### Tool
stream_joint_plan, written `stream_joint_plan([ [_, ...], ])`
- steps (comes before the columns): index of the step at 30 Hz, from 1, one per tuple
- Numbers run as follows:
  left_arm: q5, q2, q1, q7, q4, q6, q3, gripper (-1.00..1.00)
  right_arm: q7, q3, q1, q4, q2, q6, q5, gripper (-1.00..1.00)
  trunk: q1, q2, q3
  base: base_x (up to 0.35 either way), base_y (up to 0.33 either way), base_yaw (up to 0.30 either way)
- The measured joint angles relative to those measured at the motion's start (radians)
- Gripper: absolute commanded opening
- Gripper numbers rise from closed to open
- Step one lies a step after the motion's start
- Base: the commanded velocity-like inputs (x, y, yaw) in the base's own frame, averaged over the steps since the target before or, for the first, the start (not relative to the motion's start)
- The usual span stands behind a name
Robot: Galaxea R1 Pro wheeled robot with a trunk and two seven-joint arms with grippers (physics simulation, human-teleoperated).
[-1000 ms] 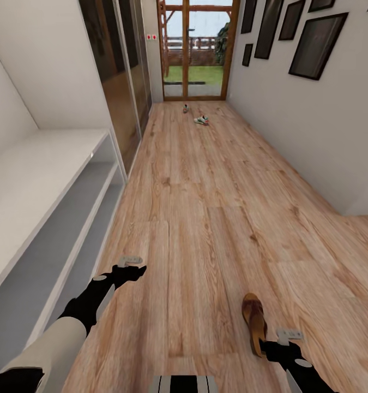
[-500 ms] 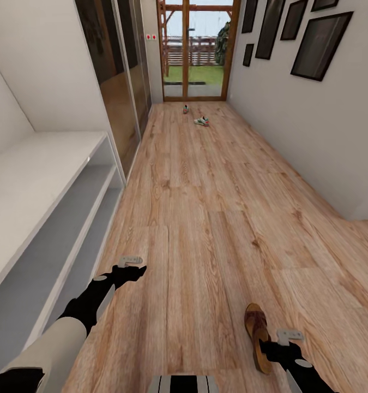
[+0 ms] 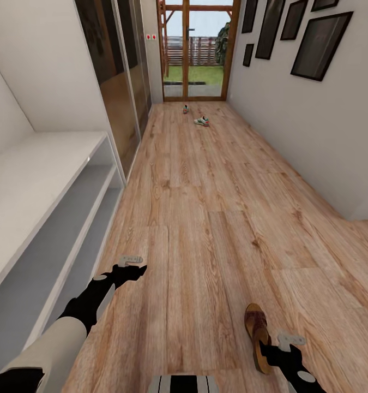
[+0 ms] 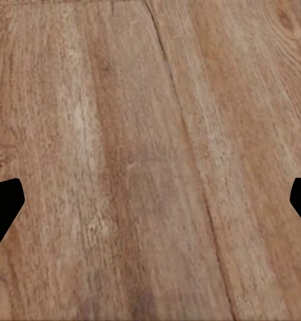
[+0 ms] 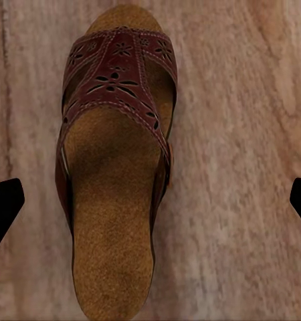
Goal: Pick up the two gym shoes and the two sandals from the corridor floor and place them onto the hallstand (shoe rack) in the corridor, making sure they are on the rack and not on the floor. Arrange them so the two gym shoes are next to each other and the two sandals are next to each other.
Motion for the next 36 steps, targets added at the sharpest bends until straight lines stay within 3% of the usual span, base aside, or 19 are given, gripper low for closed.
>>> stream_joint_plan([
  [4,0.000,0.000,0.000,0.000,-0.018,0.000,0.001,1.00,0.000,0.000,0.000,0.004,0.000,-0.007,0.000,1.00,0.001,0.000,-0.008,0.000,0.000,0.000],
  [16,0.004,0.000,0.000,0.002,-0.145,0.021,0.002,1.00,0.000,0.000,0.000,0.005,0.000,-0.009,0.000,1.00,0.006,-0.003,-0.067,0.000,0.000,0.000],
  [33,0.006,0.001,0.001,0.003,-0.161,0.024,0.002,1.00,0.000,0.000,0.000,0.005,0.000,-0.009,0.000,1.00,0.014,-0.007,-0.158,0.000,0.000,0.002],
  [36,0.006,0.001,0.001,0.003,-0.160,0.024,0.002,1.00,0.000,0.000,0.000,0.005,0.000,-0.009,0.000,1.00,0.014,-0.007,-0.162,0.000,0.000,0.043],
])
